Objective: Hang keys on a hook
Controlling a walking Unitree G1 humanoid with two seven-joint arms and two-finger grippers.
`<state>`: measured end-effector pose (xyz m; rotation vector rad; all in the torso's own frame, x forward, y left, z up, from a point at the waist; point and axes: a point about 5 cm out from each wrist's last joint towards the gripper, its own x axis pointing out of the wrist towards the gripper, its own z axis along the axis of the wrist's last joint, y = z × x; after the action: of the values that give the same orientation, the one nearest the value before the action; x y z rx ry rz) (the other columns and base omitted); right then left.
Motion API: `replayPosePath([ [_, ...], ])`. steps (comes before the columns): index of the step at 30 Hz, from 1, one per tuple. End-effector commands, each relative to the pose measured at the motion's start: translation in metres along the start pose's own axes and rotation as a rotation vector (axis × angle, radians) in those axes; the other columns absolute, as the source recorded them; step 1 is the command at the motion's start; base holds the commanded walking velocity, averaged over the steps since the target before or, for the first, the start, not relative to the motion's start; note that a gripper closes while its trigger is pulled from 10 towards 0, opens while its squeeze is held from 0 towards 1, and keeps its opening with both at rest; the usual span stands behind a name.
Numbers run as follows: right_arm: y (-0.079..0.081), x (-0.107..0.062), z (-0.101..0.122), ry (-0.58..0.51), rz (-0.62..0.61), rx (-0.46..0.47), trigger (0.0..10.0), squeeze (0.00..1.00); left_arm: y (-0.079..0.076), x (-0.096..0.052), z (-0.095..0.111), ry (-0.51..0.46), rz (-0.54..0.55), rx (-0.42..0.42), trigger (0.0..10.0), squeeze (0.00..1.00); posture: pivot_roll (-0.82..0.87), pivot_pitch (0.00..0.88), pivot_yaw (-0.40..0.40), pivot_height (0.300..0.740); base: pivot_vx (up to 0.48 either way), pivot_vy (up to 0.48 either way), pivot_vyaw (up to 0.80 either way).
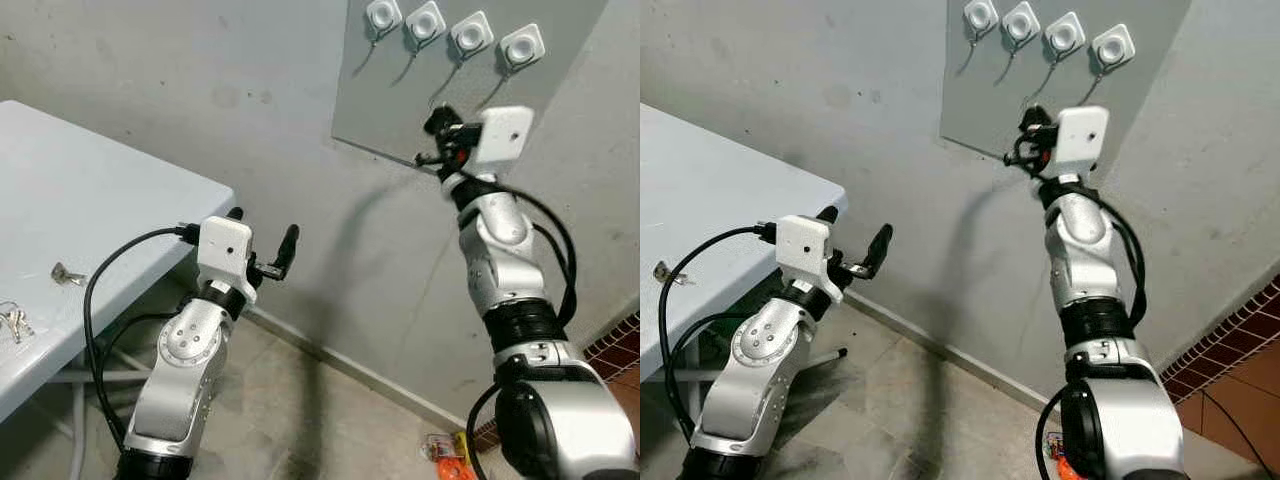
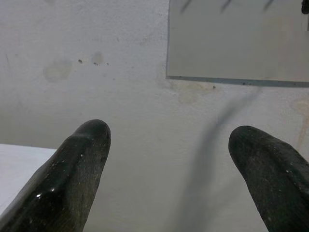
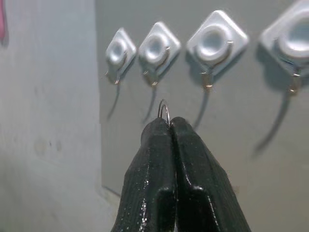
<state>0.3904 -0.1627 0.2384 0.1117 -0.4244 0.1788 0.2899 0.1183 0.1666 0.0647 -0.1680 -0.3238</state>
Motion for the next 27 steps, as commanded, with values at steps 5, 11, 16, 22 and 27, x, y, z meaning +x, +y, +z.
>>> replayPosePath([
  [5,-0.004,0.001,0.007,-0.063,-0.018,0.107,10.0,0.0,-0.003,0.002,0.01,-0.025,-0.026,0.021,10.0,0.0,0.03,0.048,-0.045,0.74,0.0,0.0,0.0],
  [11,-0.005,-0.004,0.005,-0.097,-0.019,0.181,10.0,0.0,-0.006,0.003,0.013,-0.032,-0.049,0.036,10.0,0.0,0.02,0.044,-0.042,0.74,0.0,0.0,0.0],
  [16,-0.005,-0.004,0.004,-0.1,-0.017,0.189,10.0,0.0,-0.007,0.003,0.013,-0.031,-0.051,0.037,10.0,0.0,0.02,0.044,-0.042,0.74,0.0,0.0,0.0],
  [22,-0.015,0.008,0.017,-0.129,-0.072,0.283,10.0,0.0,-0.014,0.006,0.018,-0.045,-0.1,0.053,10.0,0.0,0.01,0.041,-0.03,0.74,0.0,0.0,0.0],
  [27,-0.021,0.016,0.026,-0.138,-0.089,0.31,10.0,0.0,-0.014,0.005,0.019,-0.043,-0.098,0.05,10.0,0.0,0.01,0.044,-0.03,0.74,0.0,0.0,0.0],
])
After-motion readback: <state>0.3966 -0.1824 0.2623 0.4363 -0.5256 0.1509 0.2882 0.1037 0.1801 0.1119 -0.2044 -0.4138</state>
